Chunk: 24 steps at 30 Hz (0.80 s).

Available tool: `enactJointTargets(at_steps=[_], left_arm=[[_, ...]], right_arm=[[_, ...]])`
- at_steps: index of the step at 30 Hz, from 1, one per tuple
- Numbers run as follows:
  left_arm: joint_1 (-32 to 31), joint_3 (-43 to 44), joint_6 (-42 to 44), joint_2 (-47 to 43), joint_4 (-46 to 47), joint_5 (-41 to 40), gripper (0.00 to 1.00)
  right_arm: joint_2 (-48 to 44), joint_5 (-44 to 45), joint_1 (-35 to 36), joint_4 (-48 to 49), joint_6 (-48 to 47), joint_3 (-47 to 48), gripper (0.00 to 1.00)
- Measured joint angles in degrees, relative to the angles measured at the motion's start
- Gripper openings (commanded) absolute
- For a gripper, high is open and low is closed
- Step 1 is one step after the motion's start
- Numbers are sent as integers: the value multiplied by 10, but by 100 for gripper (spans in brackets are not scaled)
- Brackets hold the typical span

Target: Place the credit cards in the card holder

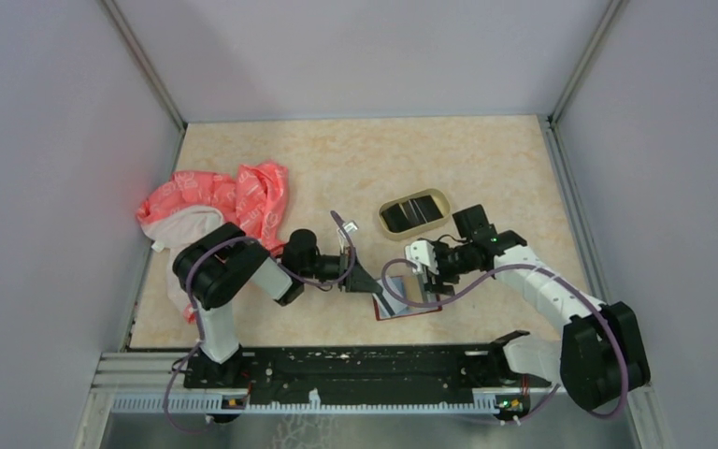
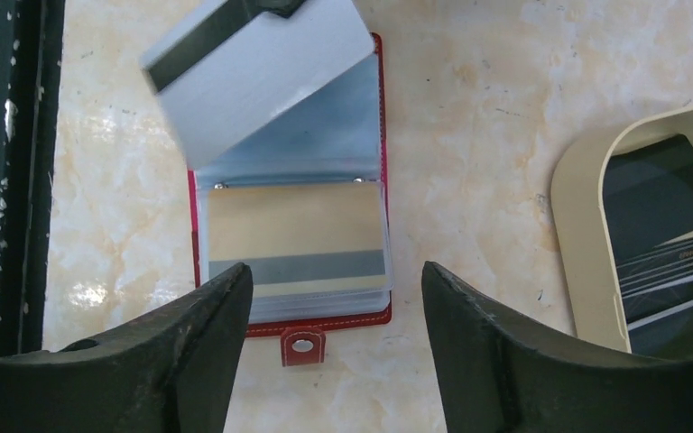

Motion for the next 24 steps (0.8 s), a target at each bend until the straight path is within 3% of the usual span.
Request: enactJointTargets(at_steps=[3, 11, 24], left_arm=[[10, 14, -11, 39, 31, 19, 0], [17, 23, -13, 72, 55, 31, 0], [17, 27, -45, 112, 77, 24, 0]], right_arm=[[18, 0, 2, -2, -21, 0, 53], [69, 52, 56, 15, -39, -1, 43], [91, 101, 63, 15, -43, -1, 40]])
